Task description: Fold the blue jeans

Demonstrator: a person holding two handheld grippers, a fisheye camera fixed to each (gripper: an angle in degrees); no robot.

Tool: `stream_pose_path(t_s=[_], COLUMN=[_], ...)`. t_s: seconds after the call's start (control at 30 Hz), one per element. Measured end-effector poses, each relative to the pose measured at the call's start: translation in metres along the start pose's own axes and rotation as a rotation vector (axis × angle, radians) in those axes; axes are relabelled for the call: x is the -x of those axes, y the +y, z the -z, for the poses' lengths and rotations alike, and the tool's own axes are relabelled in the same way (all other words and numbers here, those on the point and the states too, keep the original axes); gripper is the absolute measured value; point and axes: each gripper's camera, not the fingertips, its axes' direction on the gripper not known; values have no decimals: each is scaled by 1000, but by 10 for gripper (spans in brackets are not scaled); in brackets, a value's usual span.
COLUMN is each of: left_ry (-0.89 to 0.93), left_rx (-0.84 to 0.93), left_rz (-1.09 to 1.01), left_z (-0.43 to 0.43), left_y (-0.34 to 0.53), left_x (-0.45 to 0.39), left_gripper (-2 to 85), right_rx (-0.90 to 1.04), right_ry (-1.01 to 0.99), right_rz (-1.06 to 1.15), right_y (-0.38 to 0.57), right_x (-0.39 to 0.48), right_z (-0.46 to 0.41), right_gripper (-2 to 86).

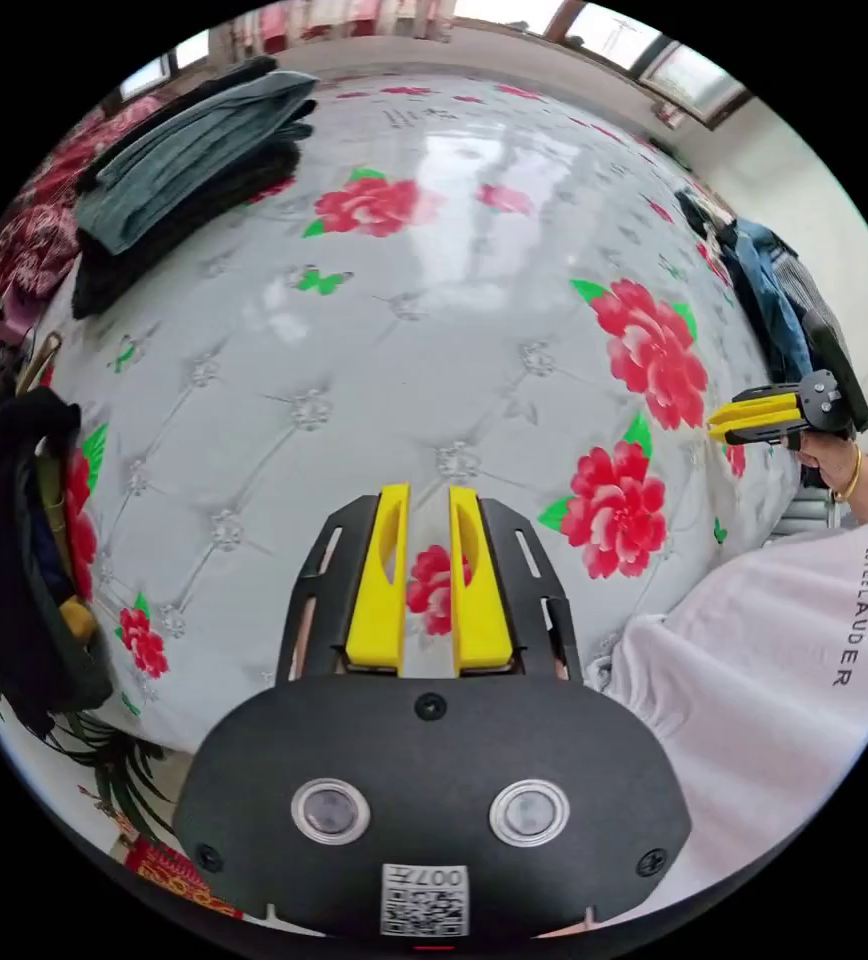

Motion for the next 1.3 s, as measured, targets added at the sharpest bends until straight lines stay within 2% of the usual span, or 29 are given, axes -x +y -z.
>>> stream_pose_path(t_s=[0.07, 0.17, 0.23, 0.33, 0.4, 0.47, 0.53, 0.57, 0.63, 0.7, 0.77, 0.9, 0.93, 1.0, 1.03, 1.1, 1.2, 1.27, 1.3], left_ry=[-23, -82, -142, -212, -220, -228, -244, -257, -268, -262, -229, -112, -100, 118, 178, 312, 297, 248, 225], left_rx=[27, 77, 133, 162, 152, 155, 171, 185, 211, 227, 233, 194, 181, 119, 78, -119, -244, -295, -332], left_rz=[-85, -212, -264, -280, -255, -255, -264, -278, -284, -290, -265, -157, -142, -123, -123, -170, -290, -323, -316], left_z=[-14, -37, -57, -63, -64, -64, -64, -63, -61, -56, -49, -25, -20, 6, 16, 65, 121, 151, 171], left_y=[-17, -46, -60, -64, -62, -64, -68, -70, -77, -82, -86, -87, -86, -75, -70, -44, -14, 2, 12], left_x=[-55, -133, -178, -204, -216, -224, -233, -239, -246, -248, -242, -213, -209, -201, -201, -208, -223, -221, -211], left_gripper=[60, 52, 45, 41, 38, 37, 37, 37, 38, 39, 41, 51, 54, 85, 91, 108, 125, 129, 130], right_rx=[-10, -183, -211, -249, -341, -542, -609, -608, -528, -408, -260, -337, -343, -432, -540, -688, -791, -755, -738], right_ry=[66, 96, 98, -32, -4, 157, 358, 472, 568, 570, 444, 222, 166, 65, 11, -15, -125, -211, -233], right_rz=[3, -28, -56, -115, -251, -478, -659, -755, -868, -945, -998, -1051, -1024, -859, -738, -587, -331, -5, 90], right_y=[46, 71, 75, 85, 108, 169, 220, 251, 289, 317, 340, 350, 340, 317, 303, 285, 246, 205, 195], right_x=[11, 22, 25, 7, -20, -69, -110, -136, -176, -215, -254, -257, -247, -210, -173, -108, -12, 82, 108], right_z=[-14, -17, -16, -2, 20, 63, 91, 104, 114, 108, 73, 56, 59, 74, 89, 119, 169, 198, 203], right_gripper=[72, 76, 81, 92, 94, 95, 97, 99, 99, 92, 66, 22, 13, 6, 3, 1, -1, -1, 0])
